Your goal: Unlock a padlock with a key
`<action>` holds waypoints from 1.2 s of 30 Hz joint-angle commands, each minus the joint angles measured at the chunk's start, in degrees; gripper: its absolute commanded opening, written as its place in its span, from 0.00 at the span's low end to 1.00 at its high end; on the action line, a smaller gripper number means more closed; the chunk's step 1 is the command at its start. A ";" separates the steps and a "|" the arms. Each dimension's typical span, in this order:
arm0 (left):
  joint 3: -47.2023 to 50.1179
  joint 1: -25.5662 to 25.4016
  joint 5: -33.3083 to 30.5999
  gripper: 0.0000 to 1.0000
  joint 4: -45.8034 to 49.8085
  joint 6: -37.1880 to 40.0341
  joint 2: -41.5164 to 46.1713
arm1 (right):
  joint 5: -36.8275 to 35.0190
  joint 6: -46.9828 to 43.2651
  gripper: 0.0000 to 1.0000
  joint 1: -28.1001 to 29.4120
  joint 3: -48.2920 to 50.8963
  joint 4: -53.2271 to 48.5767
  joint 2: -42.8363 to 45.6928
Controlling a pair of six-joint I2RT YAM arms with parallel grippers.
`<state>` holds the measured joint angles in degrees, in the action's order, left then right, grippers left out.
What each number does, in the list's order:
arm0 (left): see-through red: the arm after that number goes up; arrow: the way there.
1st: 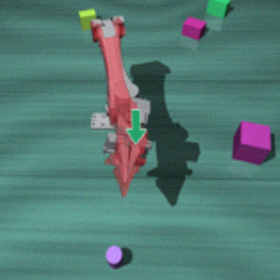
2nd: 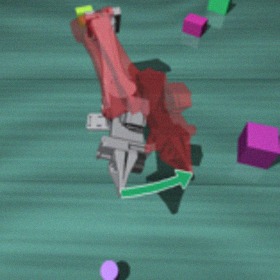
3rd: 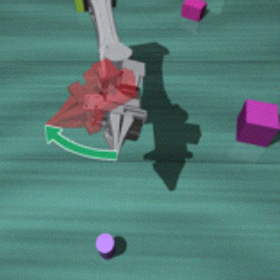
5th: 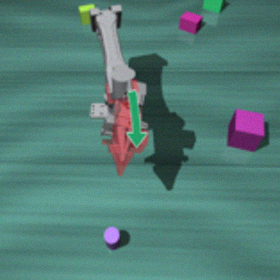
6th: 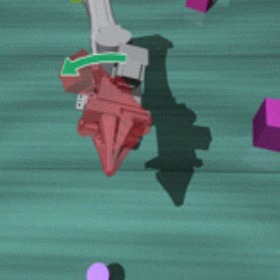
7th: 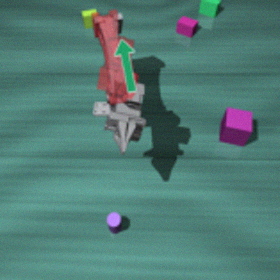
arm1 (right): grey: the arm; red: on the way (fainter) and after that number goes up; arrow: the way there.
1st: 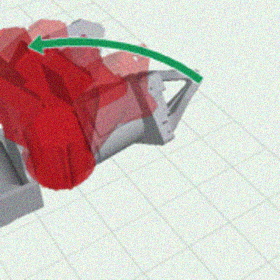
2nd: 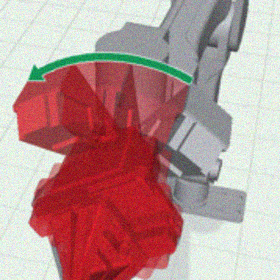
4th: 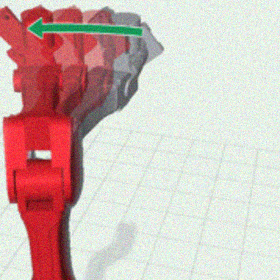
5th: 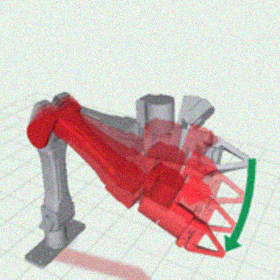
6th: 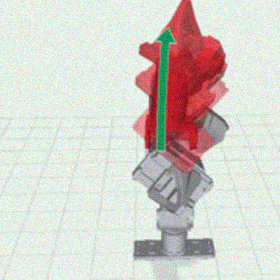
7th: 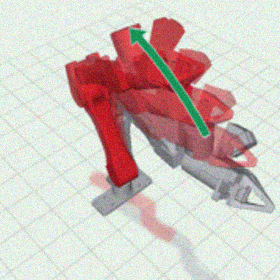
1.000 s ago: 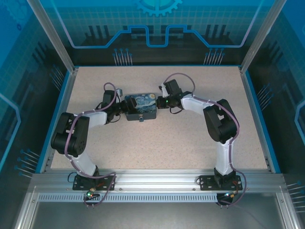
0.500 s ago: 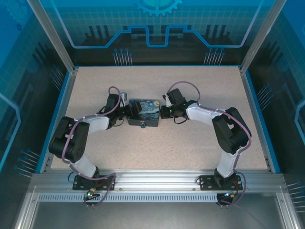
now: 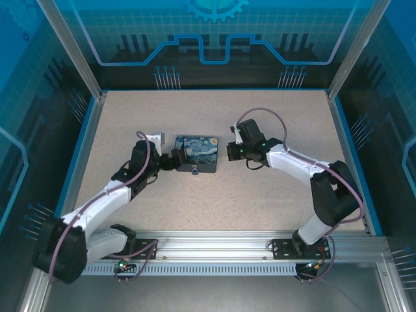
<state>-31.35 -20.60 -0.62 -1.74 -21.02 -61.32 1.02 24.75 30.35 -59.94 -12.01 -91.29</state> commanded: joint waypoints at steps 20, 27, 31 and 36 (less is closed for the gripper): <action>15.47 -2.93 18.14 0.92 -24.52 -14.49 -6.33 | 23.84 7.37 0.00 2.90 -9.44 15.25 -13.40; 12.55 -1.98 16.07 0.92 -29.86 -14.50 -14.10 | 23.50 6.13 0.00 1.91 -12.19 12.62 -16.78; 11.63 -0.19 16.43 0.92 -34.14 -14.12 -18.71 | 21.00 4.66 0.00 1.04 -12.57 10.37 -17.18; 9.79 0.00 18.10 0.91 -37.29 -9.61 -22.42 | 18.47 2.02 0.00 0.50 -13.25 7.50 -17.40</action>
<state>-19.49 -20.88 16.25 -34.06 -33.91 -82.24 21.26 29.30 31.38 -71.13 -1.67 -107.72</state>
